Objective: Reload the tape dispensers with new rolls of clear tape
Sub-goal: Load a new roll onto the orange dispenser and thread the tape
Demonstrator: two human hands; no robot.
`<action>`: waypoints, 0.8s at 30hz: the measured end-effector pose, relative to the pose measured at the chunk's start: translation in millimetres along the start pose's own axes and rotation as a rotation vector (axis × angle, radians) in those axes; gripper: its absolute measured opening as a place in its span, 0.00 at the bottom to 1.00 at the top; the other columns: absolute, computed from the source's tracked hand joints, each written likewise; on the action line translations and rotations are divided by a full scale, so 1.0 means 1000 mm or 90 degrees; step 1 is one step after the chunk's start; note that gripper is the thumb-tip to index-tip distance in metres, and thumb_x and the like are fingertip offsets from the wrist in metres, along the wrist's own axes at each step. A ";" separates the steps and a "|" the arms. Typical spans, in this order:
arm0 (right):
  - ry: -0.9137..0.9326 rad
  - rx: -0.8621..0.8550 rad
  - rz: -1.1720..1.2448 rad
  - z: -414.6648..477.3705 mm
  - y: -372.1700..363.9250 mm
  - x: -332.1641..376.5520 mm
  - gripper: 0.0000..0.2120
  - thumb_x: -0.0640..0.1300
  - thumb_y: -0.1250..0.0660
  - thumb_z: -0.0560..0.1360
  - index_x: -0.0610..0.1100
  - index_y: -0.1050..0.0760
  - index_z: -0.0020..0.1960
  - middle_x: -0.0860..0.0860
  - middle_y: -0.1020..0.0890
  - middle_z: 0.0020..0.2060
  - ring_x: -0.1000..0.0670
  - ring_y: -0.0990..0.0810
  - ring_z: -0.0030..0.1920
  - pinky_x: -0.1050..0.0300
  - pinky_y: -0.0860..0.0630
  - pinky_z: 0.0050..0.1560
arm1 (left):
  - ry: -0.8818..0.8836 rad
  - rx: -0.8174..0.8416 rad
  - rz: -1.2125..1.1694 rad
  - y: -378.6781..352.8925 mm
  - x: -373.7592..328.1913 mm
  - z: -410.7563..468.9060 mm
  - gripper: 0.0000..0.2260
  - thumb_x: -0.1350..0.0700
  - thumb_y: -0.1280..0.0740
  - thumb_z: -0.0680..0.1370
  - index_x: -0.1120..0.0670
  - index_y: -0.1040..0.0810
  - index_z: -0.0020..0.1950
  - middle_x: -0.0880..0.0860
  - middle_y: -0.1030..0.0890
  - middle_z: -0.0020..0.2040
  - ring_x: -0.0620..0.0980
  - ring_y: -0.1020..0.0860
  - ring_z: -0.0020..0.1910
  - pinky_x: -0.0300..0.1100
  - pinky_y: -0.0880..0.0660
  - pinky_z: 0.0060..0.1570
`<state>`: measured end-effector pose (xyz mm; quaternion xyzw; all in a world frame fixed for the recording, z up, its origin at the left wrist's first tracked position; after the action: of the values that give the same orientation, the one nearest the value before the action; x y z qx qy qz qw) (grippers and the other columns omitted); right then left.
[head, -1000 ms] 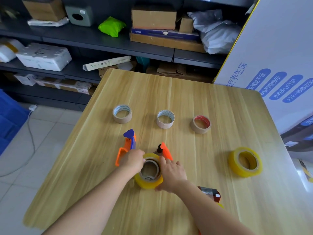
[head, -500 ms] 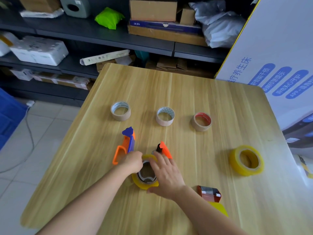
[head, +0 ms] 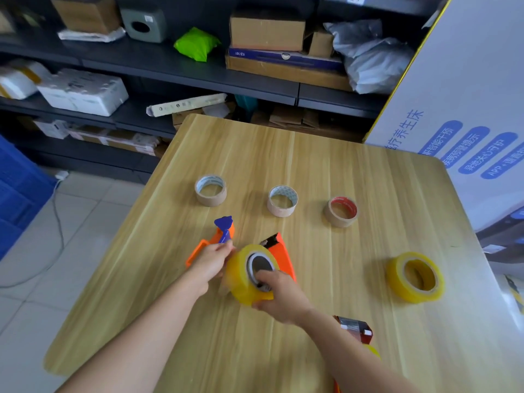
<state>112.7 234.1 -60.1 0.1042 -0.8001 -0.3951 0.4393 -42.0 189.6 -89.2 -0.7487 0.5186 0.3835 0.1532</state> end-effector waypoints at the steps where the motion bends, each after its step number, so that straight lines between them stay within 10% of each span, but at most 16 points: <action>1: -0.011 -0.015 0.086 -0.001 0.009 0.004 0.14 0.41 0.25 0.68 0.47 0.32 0.42 0.57 0.30 0.35 0.51 0.31 0.40 0.69 0.35 0.40 | 0.034 0.008 -0.067 0.002 -0.001 -0.004 0.16 0.42 0.40 0.80 0.52 0.20 0.53 0.52 0.18 0.48 0.51 0.22 0.46 0.45 0.27 0.48; 6: -0.030 -0.041 0.339 -0.008 0.039 0.027 0.16 0.34 0.25 0.68 0.53 0.25 0.42 0.60 0.23 0.35 0.65 0.26 0.36 0.71 0.28 0.40 | 0.093 0.167 -0.291 -0.011 -0.023 -0.030 0.18 0.41 0.41 0.79 0.53 0.19 0.50 0.55 0.16 0.39 0.52 0.19 0.36 0.46 0.27 0.40; 10: -0.031 -0.079 0.436 -0.010 0.053 0.038 0.19 0.41 0.28 0.63 0.45 0.23 0.54 0.45 0.19 0.46 0.53 0.23 0.43 0.52 0.20 0.44 | 0.033 0.186 -0.388 -0.014 -0.049 -0.045 0.24 0.37 0.44 0.78 0.54 0.19 0.50 0.56 0.18 0.40 0.52 0.22 0.38 0.45 0.29 0.39; 16: -0.032 -0.156 0.553 -0.013 0.072 0.043 0.20 0.45 0.24 0.67 0.42 0.22 0.57 0.47 0.14 0.48 0.50 0.16 0.48 0.55 0.18 0.49 | -0.069 0.171 -0.254 -0.019 -0.076 -0.068 0.26 0.39 0.42 0.77 0.58 0.21 0.62 0.57 0.16 0.54 0.53 0.19 0.48 0.45 0.26 0.43; 24: 0.000 -0.155 0.580 -0.018 0.089 0.058 0.15 0.43 0.26 0.64 0.45 0.22 0.51 0.51 0.15 0.40 0.53 0.17 0.40 0.59 0.22 0.39 | -0.163 0.061 -0.125 0.015 -0.107 -0.090 0.36 0.29 0.51 0.75 0.60 0.20 0.46 0.55 0.22 0.32 0.51 0.26 0.29 0.40 0.30 0.27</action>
<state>108.6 253.6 45.9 -0.3101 -0.7122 -0.2529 0.5767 -36.1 197.4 51.1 -0.7325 0.4372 0.4338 0.2900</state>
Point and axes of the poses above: each hand's wrist, its own z-axis towards the middle knuckle, its own y-axis out of the back of the hand, x = y × z, the point moved 7 cm from there along z, towards the middle knuckle
